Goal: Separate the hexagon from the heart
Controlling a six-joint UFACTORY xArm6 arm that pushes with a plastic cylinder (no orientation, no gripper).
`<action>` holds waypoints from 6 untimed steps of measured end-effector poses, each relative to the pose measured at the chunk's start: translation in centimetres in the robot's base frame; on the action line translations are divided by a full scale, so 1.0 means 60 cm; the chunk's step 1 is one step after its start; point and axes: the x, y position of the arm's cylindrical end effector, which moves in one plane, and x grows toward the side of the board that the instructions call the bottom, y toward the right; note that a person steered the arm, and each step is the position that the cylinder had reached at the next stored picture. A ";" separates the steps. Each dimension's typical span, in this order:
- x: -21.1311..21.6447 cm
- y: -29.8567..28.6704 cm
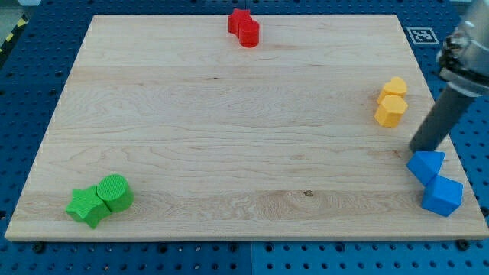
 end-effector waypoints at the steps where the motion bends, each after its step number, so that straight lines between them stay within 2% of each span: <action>1: -0.003 0.040; 3: -0.056 0.010; 6: -0.123 -0.115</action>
